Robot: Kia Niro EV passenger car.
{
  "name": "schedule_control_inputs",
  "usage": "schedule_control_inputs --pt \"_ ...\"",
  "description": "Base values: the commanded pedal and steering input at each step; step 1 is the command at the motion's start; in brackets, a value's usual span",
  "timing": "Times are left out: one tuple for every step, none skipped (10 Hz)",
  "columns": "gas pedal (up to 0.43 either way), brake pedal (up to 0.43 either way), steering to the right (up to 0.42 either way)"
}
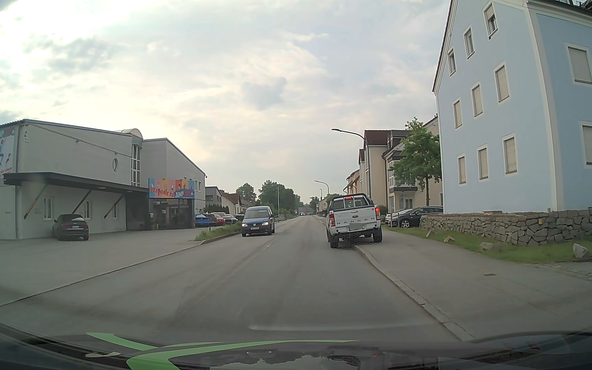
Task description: Follow the waypoints while adhering to traffic rules and regulations
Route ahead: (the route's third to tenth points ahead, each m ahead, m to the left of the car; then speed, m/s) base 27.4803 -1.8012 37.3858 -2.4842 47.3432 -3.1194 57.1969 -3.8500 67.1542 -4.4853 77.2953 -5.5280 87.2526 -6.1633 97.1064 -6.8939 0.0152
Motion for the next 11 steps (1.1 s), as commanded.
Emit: schedule_control_inputs --pt "0.000 0.274 -0.001" --pt "0.000 0.274 -0.001" --pt "0.000 0.274 -0.001" --pt "0.000 0.274 -0.001" --pt "0.000 0.274 -0.001" --pt "0.000 0.274 -0.001" --pt "0.000 0.274 -0.001" --pt "0.000 0.274 -0.001" --pt "0.000 0.274 -0.001" --pt "0.000 0.274 -0.001" --pt "0.000 0.274 -0.001"
